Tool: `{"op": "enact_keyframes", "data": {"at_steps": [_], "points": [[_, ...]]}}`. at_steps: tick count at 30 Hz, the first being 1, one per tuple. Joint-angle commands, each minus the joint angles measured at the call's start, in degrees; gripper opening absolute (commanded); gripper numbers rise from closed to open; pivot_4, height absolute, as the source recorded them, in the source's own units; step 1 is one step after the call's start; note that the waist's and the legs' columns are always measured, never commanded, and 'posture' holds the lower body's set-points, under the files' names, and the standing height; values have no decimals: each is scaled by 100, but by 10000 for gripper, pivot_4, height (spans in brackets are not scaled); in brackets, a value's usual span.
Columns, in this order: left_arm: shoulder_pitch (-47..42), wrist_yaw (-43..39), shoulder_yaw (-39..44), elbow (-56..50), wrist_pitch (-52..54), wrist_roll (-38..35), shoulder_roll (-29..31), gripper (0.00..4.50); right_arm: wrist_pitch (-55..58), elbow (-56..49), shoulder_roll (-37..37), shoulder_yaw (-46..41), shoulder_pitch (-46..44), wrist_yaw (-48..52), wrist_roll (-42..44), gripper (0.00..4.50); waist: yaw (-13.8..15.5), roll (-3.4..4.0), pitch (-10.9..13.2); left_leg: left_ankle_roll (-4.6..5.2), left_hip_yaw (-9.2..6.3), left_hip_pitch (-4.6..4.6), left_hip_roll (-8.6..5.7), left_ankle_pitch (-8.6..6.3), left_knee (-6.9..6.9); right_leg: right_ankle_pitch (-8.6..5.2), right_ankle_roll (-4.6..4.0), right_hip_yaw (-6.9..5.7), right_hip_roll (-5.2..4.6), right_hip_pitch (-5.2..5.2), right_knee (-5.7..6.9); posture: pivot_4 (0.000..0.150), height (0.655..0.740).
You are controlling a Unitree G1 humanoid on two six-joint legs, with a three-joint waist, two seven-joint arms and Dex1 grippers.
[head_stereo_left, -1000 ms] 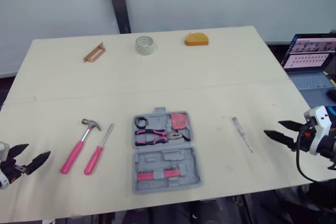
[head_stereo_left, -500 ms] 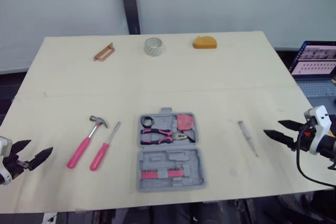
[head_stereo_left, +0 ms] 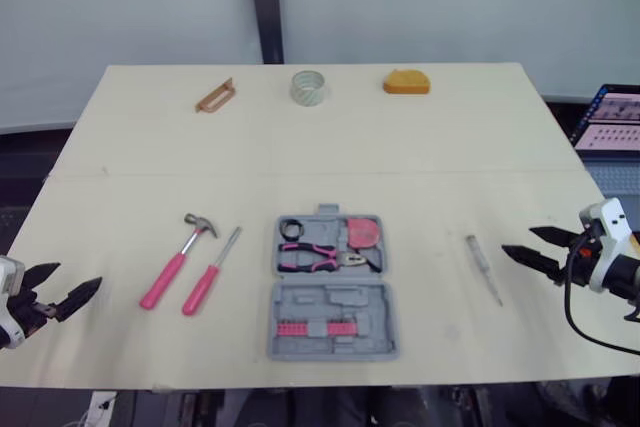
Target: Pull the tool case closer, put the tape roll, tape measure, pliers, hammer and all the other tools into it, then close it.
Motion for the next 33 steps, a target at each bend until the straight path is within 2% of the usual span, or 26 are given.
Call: {"op": "enact_keyframes", "data": {"at_steps": [1, 8, 14, 22, 33], "points": [[43, 58, 146, -163, 19, -98, -10, 45000, 52, -176, -119, -158, 15, 10, 81, 44665, 0, 0, 0, 0, 8, 1, 3, 0, -2, 0, 0, 19, 8, -6, 0, 1500, 7400], [214, -166, 483, -209, 152, -323, 190, 45000, 297, 102, -342, -358, 28, 67, 164, 44665, 3, 1, 1, -21, 41, -4, 62, -11, -5, 0, -6, 58, 74, -39, -2, 1500, 7400], [220, -404, 534, 265, 2, -242, 392, 45000, 74, 332, -513, -96, 229, 215, -117, 44665, -2, -1, 2, -21, 78, -8, 65, -13, -9, 1, -11, 89, 79, -67, 1, 1500, 7400], [221, -450, 532, 835, -333, -194, 388, 45000, -368, 869, -538, -156, 236, 329, -243, 44665, -77, -3, 4, -20, 102, -3, 66, -13, -24, 1, -12, 115, 81, -88, 5, 1500, 7400], [74, -549, 429, 901, -480, -195, 510, 45000, -236, 745, -599, -253, 102, 533, -57, 44665, -98, -3, 4, -21, 109, 0, 68, -13, -29, 1, -12, 123, 83, -93, 6, 1500, 7400]]}}
